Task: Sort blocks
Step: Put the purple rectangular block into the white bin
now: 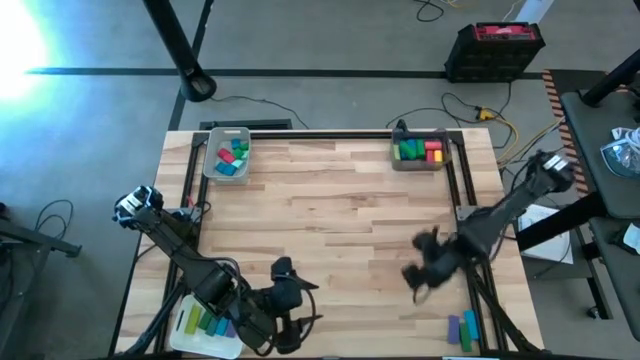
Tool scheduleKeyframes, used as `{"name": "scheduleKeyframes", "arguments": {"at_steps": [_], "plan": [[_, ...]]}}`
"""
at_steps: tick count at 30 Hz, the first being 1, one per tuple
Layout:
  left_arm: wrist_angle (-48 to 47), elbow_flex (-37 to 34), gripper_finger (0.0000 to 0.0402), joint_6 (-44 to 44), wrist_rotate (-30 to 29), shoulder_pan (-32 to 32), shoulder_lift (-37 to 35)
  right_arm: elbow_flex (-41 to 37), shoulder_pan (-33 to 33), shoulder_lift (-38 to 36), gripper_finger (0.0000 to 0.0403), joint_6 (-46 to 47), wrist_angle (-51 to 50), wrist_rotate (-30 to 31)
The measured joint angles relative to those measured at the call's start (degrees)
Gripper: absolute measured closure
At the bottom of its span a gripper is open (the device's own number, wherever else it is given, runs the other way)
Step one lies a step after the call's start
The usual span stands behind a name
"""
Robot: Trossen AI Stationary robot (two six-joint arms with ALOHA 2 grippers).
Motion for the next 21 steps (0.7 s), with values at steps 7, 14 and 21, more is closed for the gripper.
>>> {"name": "scheduleKeyframes", "arguments": {"at_steps": [7,14,21], "plan": [[1.23,0.0,0.0116,3.76,2.07,0.11,0.22,5.17,12.92,14.21,0.0035,5.54,8.58,-25.89],[1.4,0.0,0.0116,2.69,3.62,0.14,0.24,12.01,16.81,29.49,0.0035,-7.27,7.75,-44.25],[1.4,0.0,0.0116,1.72,3.91,0.62,0.24,19.01,16.68,37.98,0.0035,-19.17,0.97,-48.47]]}}
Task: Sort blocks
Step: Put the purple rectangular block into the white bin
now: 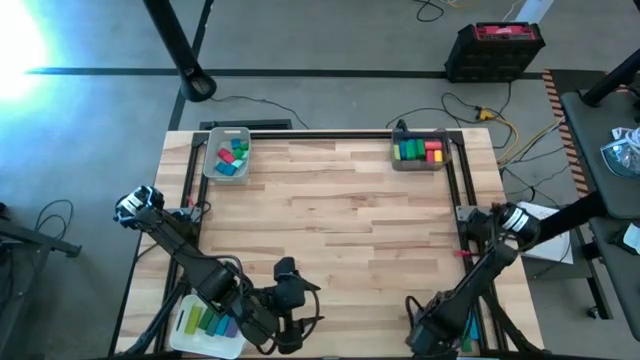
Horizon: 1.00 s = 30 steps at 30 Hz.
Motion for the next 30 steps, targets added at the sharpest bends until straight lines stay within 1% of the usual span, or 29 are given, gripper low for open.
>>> {"name": "scheduleKeyframes", "arguments": {"at_steps": [2,4,12,18,23,30], "plan": [[0.0,0.0,0.0116,-0.11,0.0,0.22,0.0,1.14,0.0,0.96,0.0035,-2.38,-3.55,-0.08],[0.02,0.0,0.0116,-0.15,0.02,0.45,0.0,1.26,0.0,1.36,0.0035,-4.44,-5.07,0.1],[0.74,0.0,0.0116,-0.07,-0.02,1.3,0.02,-1.46,-0.52,2.79,0.0035,-5.17,-5.62,0.46],[1.53,0.0,0.0116,-0.04,-0.04,1.96,0.02,-1.09,-0.55,2.66,0.0035,-5.7,-5.48,0.36],[2.38,0.0,0.0116,0.67,-0.05,2.9,0.07,-1.0,-0.55,2.91,0.0034,-7.89,-4.89,3.01],[3.32,0.0,0.0116,1.05,-0.02,3.71,0.83,-1.52,-0.61,2.96,0.0034,-10.58,-3.59,3.58]]}}
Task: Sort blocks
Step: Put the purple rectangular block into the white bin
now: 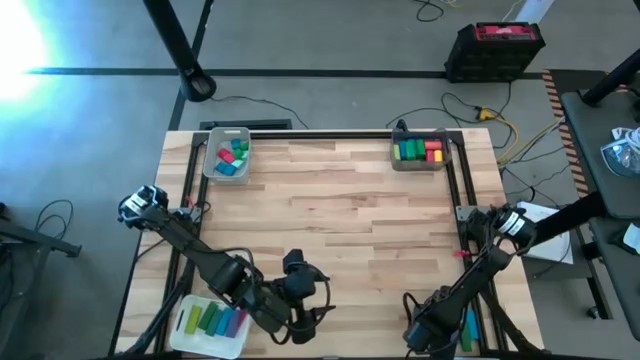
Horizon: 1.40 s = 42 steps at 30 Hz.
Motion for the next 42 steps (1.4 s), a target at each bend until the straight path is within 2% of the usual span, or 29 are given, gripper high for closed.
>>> {"name": "scheduleKeyframes", "arguments": {"at_steps": [6,13,19,24,26,33,42], "plan": [[2.94,0.0,0.0116,-0.01,0.03,0.1,1.57,-0.71,0.0,0.0,0.0034,0.41,4.73,-0.23],[3.19,0.0,0.0116,-0.17,0.04,0.21,1.75,-1.41,-0.96,-0.02,0.0034,-0.51,2.81,0.33],[3.19,0.0,0.0116,-0.2,0.04,0.56,1.75,1.86,-5.45,-0.15,0.0034,-1.91,-1.55,10.83],[3.37,0.0,0.0116,-0.2,0.06,0.58,1.75,6.14,-7.63,-2.45,0.0034,-0.73,-4.99,15.54],[3.41,0.0,0.0116,-0.2,0.07,0.58,1.75,6.68,-7.49,-3.22,0.0034,2.96,-4.97,15.85],[3.49,0.0,0.0116,-0.47,0.11,0.58,1.75,5.65,-2.57,-3.45,0.0035,24.34,-2.77,14.06],[3.57,0.0,0.0116,1.98,2.82,0.71,1.75,-0.51,2.01,-3.34,0.0035,37.33,6.48,12.37]]}}
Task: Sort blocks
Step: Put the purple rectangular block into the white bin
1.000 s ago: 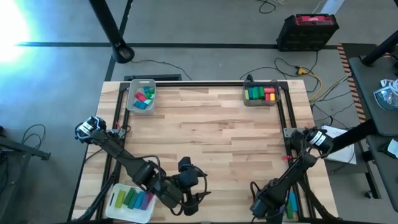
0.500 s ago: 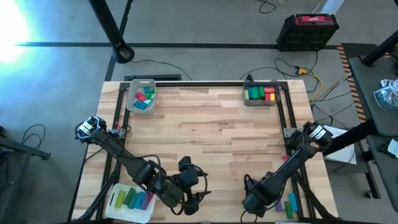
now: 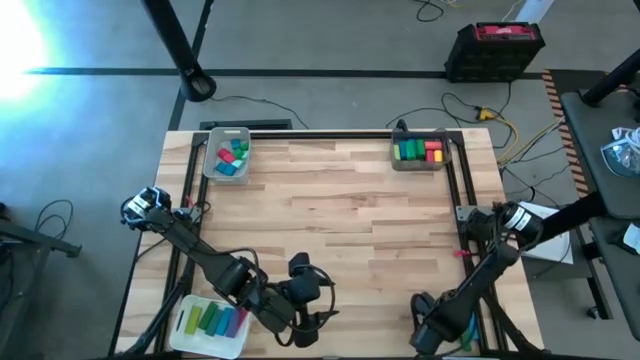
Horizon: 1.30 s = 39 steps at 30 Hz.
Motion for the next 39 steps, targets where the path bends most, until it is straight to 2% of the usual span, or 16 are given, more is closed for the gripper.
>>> {"name": "scheduleKeyframes", "arguments": {"at_steps": [10,14,17,22,28,31,33,35,39], "plan": [[-0.04,0.0,0.0116,0.18,0.33,0.01,0.0,-4.51,-0.76,-0.33,0.0036,-0.27,5.48,-0.54],[-0.23,0.0,0.0116,0.7,0.28,0.09,-0.12,-4.71,-0.92,-0.3,0.006,-1.82,6.42,0.02],[-0.78,0.0,0.0116,1.01,0.06,0.22,-0.54,-4.75,-0.92,-0.24,0.0101,-2.21,6.71,0.4],[-2.47,0.0,0.0116,1.07,-0.84,0.24,-1.8,-4.78,-0.92,-0.13,0.0192,-2.67,7.1,0.86],[-4.14,0.0,0.0116,4.01,-2.4,-0.7,-6.81,-4.79,-1.07,-0.13,0.0296,-5.34,6.75,4.38],[-4.14,0.0,0.0116,5.1,-1.75,-1.83,-9.62,-4.74,-2.2,-0.09,0.0339,-6.75,6.32,4.43],[-4.44,0.0,0.0116,5.84,-1.16,-2.84,-11.17,-4.19,-3.19,-0.4,0.0353,-8.17,5.9,4.96],[-5.32,-0.23,0.0116,6.39,-1.48,-3.99,-12.23,-3.0,-4.31,-0.74,0.0353,-10.68,5.16,8.6],[-4.92,-4.37,0.0116,3.28,-1.53,-4.9,-14.63,0.16,-8.62,-1.73,0.0353,-16.67,5.9,23.14]]}}
